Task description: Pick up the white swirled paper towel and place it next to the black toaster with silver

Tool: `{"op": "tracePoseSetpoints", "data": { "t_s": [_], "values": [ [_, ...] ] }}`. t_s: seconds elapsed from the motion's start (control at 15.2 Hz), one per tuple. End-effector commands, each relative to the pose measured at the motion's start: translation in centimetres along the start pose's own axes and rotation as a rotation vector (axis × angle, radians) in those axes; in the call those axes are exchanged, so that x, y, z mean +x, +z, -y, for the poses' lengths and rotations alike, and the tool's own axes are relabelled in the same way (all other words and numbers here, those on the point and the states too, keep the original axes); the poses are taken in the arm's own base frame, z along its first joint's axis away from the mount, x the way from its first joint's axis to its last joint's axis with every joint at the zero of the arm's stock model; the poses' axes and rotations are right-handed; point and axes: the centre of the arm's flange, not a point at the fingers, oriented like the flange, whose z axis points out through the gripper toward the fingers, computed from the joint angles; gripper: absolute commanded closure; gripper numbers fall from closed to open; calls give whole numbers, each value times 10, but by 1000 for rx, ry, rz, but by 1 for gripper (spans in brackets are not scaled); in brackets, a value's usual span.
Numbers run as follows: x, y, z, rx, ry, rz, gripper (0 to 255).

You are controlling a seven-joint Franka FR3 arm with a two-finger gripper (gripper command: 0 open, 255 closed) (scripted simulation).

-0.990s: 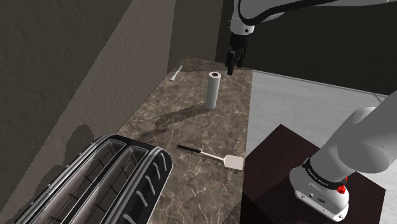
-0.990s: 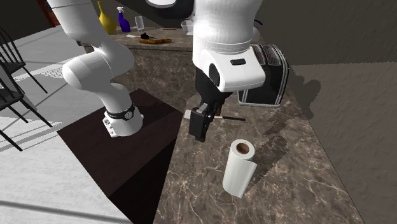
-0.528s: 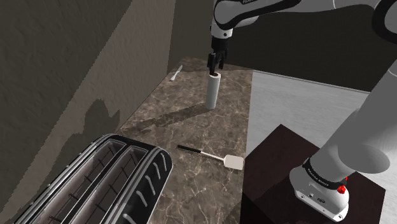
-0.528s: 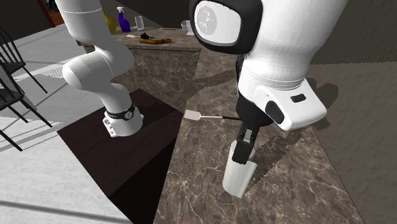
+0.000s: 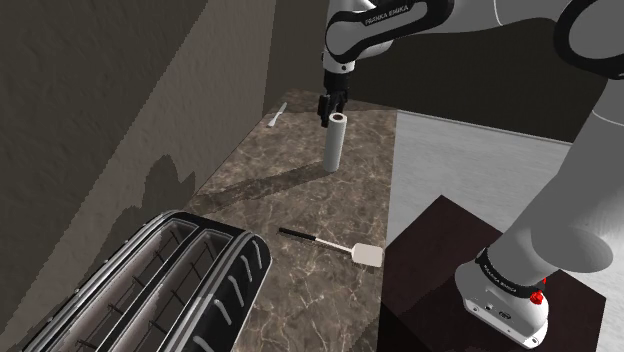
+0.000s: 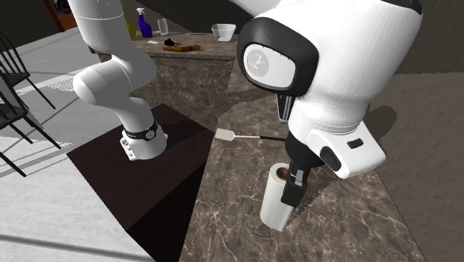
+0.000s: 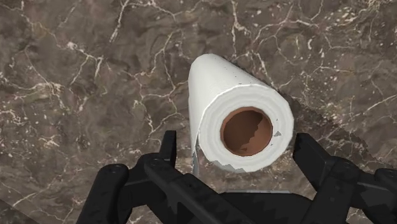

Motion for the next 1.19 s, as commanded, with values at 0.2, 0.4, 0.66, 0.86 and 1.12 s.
{"op": "tracePoseSetpoints", "data": {
  "t_s": [0.2, 0.4, 0.66, 0.86, 1.12],
  "values": [
    [0, 8, -1, 0, 0, -1, 0],
    [0, 8, -1, 0, 0, -1, 0],
    [0, 8, -1, 0, 0, 0, 255],
    [0, 8, -1, 0, 0, 0, 255],
    [0, 8, -1, 0, 0, 0, 255]
  ]
}}
